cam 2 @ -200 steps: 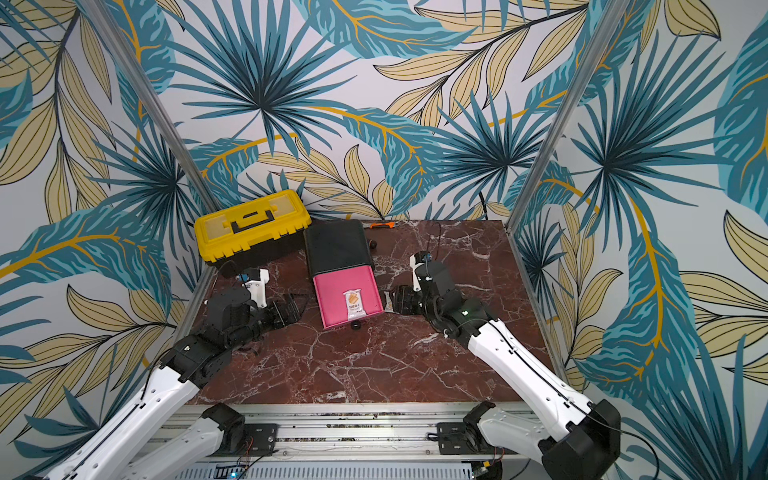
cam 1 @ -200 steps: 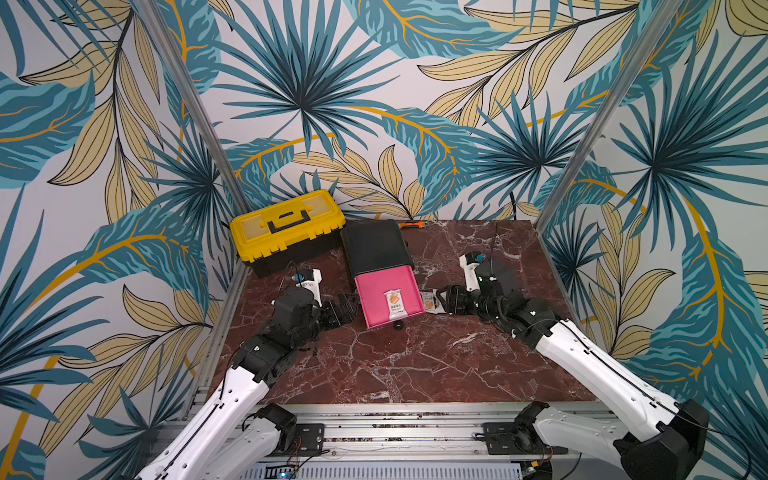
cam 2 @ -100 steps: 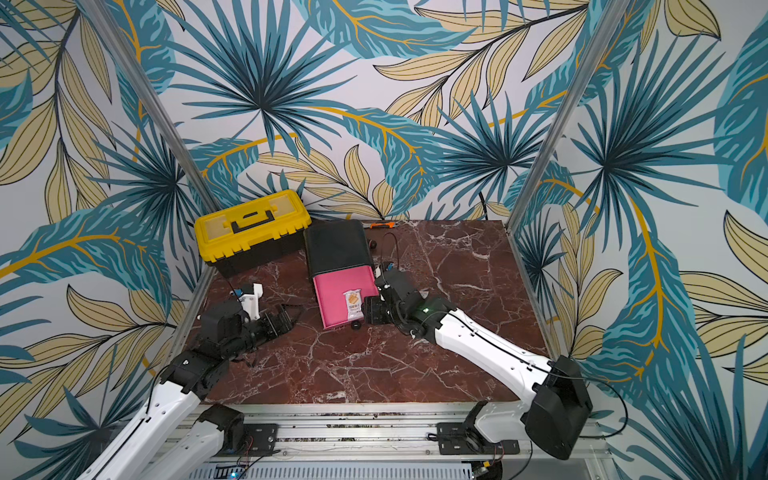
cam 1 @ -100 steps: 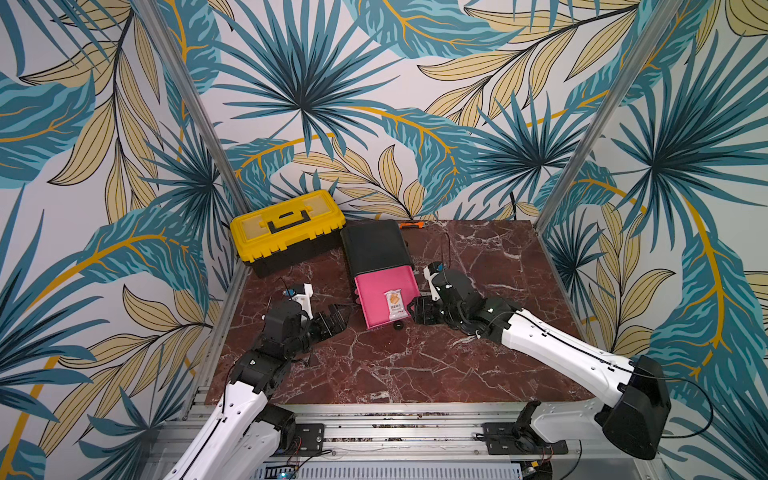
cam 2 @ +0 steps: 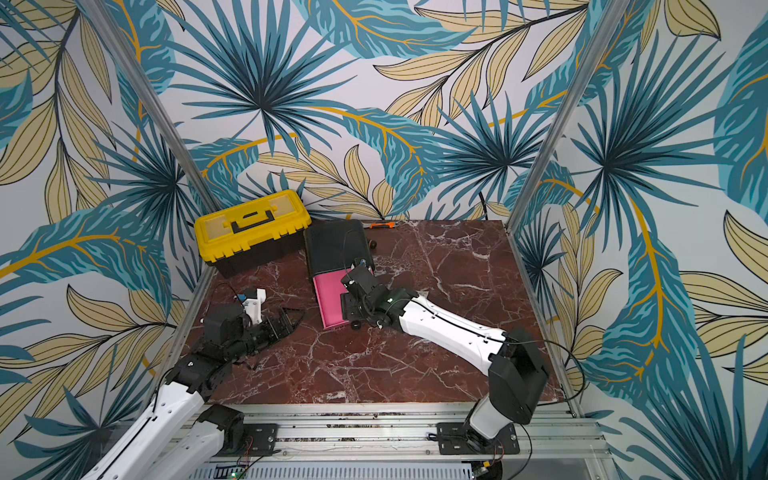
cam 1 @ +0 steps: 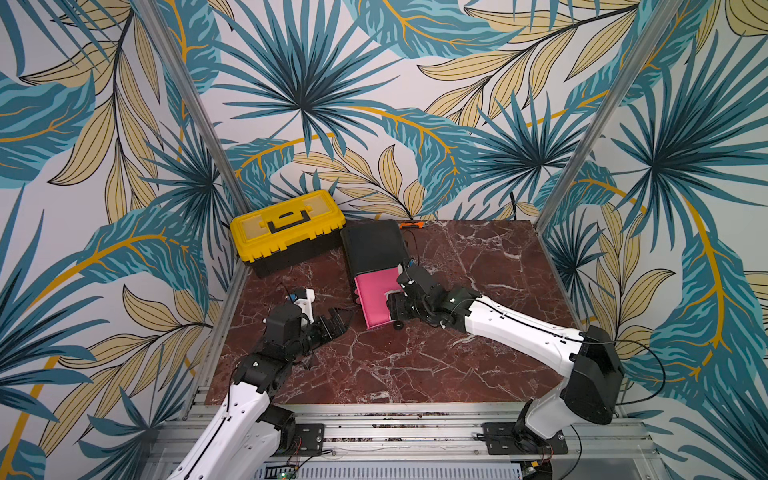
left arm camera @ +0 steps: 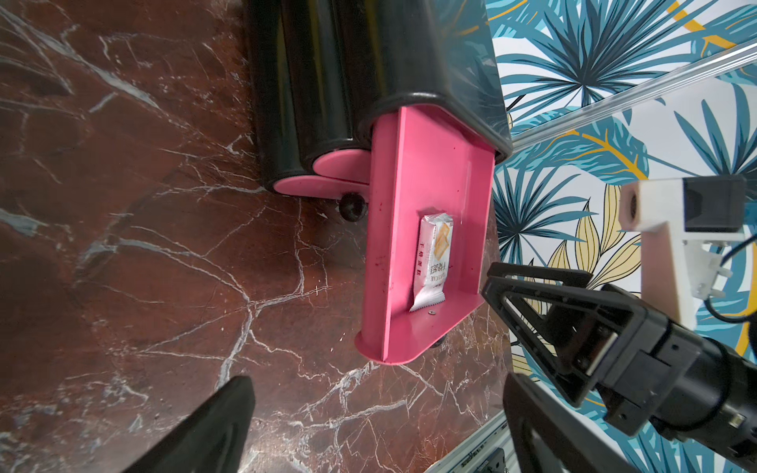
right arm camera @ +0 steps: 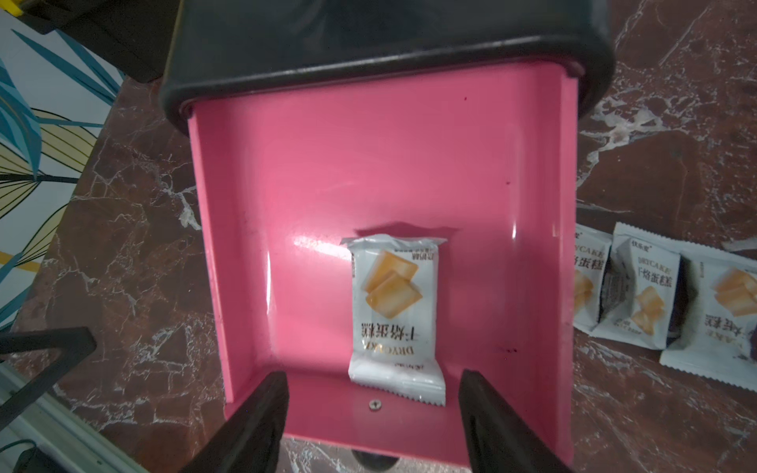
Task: Take the cookies out of the drawer
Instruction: Pick up the cookie from the drawer.
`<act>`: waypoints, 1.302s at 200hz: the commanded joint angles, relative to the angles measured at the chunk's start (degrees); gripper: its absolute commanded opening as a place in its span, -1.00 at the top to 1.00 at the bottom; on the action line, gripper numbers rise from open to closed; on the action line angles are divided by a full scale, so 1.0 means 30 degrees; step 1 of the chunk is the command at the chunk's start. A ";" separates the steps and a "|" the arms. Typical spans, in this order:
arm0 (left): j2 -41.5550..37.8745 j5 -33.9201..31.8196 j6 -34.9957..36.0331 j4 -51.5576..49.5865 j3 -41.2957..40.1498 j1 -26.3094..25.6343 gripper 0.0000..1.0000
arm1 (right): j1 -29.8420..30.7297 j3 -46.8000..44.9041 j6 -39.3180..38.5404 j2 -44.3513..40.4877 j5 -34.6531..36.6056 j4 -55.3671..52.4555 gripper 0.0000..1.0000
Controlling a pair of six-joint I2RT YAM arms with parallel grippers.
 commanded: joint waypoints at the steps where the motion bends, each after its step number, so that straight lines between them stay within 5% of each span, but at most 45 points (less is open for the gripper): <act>1: -0.0205 0.0244 0.0139 -0.0096 -0.0280 0.0171 -1.00 | 0.0174 0.0611 -0.0187 0.1008 0.0861 -0.0760 -0.41; 125: -0.0649 -0.0364 0.1036 -0.3399 0.1225 0.0159 -1.00 | 0.0424 0.2422 -0.0549 0.4252 0.1824 -0.1352 -0.35; 260: -0.1596 -0.0578 0.0939 -0.5897 0.3597 0.0144 -1.00 | 0.0856 0.2168 -0.1615 0.3459 0.2641 -0.1599 0.24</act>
